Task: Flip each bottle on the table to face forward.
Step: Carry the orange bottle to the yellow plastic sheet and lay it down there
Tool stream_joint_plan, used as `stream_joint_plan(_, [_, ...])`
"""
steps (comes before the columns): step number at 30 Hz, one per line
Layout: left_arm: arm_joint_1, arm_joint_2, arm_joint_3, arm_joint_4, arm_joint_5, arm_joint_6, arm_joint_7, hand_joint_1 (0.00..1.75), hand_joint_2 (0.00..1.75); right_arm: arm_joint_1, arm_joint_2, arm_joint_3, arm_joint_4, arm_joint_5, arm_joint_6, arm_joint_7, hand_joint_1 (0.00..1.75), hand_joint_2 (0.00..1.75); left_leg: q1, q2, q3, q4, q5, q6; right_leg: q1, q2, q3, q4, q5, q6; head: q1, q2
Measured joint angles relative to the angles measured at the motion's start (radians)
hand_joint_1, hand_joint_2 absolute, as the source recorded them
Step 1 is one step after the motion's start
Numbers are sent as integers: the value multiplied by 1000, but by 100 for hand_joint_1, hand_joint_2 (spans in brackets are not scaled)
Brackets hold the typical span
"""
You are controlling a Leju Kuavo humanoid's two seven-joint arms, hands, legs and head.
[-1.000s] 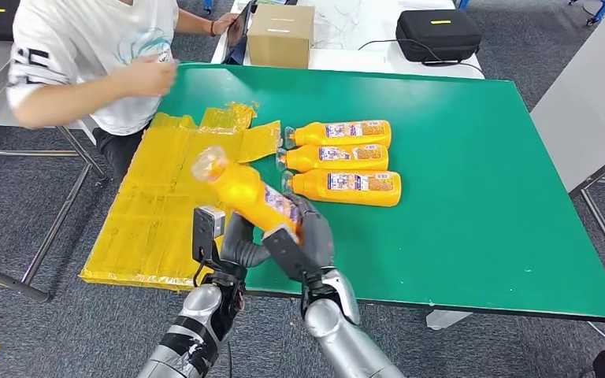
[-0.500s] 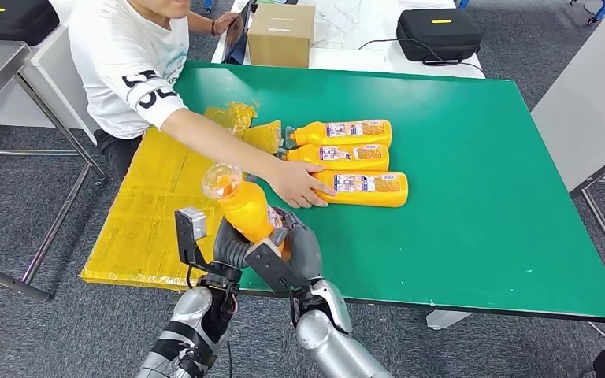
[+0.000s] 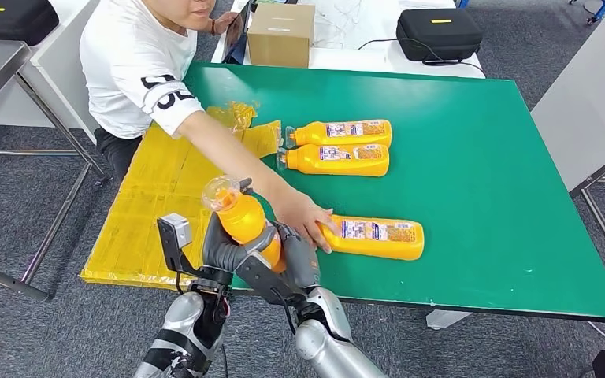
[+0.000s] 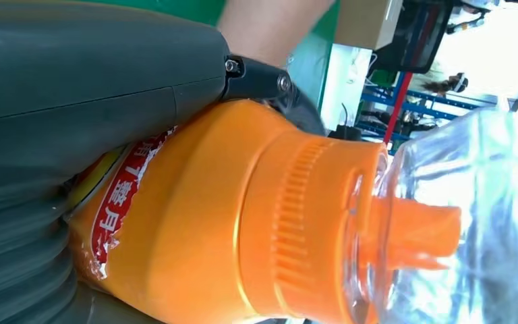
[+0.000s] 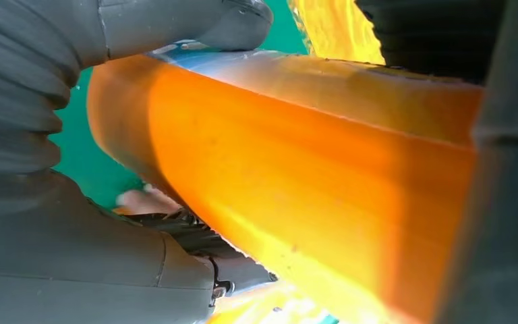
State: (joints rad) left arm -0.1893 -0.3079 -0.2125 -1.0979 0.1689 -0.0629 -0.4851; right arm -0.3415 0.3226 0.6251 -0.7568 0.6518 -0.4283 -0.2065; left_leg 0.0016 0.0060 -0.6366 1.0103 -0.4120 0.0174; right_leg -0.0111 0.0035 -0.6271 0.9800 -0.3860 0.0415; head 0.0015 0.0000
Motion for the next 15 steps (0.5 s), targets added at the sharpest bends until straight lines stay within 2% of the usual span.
stream_joint_plan(15, [-6, 7, 20, -20, 20, -38, 6, 175, 175, -3, -3, -6, 13, -29, 2, -7, 0, 175, 0, 0, 0, 0, 0, 0, 0, 0, 0, 0, 0, 0, 0, 0])
